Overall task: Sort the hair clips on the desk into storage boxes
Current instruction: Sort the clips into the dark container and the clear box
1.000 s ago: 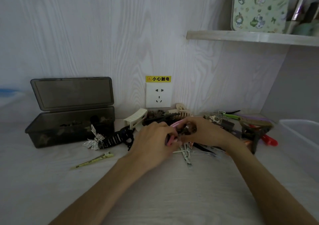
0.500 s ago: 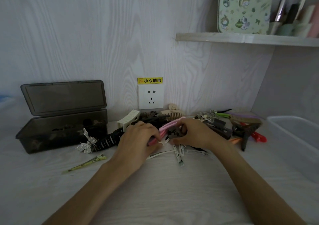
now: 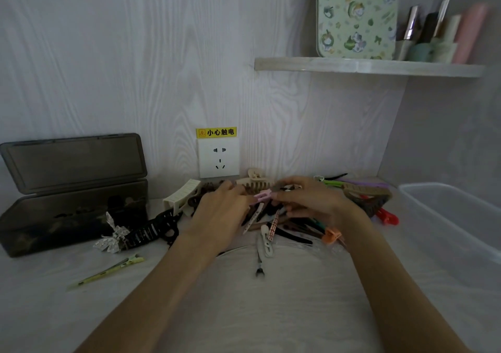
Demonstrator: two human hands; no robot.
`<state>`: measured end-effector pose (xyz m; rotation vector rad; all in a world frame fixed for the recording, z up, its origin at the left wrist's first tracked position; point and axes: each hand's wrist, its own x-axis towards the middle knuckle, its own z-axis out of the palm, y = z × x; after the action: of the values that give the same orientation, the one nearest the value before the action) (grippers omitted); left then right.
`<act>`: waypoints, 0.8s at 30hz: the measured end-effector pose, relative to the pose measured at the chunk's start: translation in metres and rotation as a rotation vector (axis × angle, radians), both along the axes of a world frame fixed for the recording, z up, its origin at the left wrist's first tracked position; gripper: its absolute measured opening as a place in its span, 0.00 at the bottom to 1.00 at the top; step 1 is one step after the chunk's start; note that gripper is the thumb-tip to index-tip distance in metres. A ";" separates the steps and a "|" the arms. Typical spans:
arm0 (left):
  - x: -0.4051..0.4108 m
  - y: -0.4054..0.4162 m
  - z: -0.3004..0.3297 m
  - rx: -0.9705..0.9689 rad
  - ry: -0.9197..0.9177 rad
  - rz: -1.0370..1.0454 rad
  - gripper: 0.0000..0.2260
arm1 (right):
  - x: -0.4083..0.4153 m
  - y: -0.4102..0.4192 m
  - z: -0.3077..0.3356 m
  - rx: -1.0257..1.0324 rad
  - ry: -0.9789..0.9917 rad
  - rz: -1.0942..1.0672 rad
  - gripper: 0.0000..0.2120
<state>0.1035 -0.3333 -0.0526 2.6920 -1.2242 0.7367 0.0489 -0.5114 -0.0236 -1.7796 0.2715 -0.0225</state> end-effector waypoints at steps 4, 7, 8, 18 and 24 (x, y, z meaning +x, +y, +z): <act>0.000 -0.004 -0.002 0.086 -0.128 -0.020 0.14 | 0.001 -0.004 0.001 0.096 -0.038 -0.073 0.17; 0.002 -0.005 -0.006 0.088 -0.081 -0.031 0.11 | 0.002 -0.002 0.001 0.109 -0.050 -0.084 0.16; 0.004 -0.006 -0.009 0.108 -0.058 -0.019 0.10 | 0.003 -0.002 0.001 0.108 -0.052 -0.084 0.15; -0.003 -0.002 -0.003 -0.148 -0.010 -0.073 0.13 | 0.005 0.004 -0.001 0.204 -0.080 -0.072 0.17; -0.010 0.027 0.005 -0.575 0.226 -0.171 0.09 | 0.006 0.011 -0.004 0.189 -0.085 -0.044 0.17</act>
<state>0.0938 -0.3065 -0.0474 2.1080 -0.9839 0.6211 0.0547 -0.5001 -0.0271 -1.5803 0.2430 -0.1003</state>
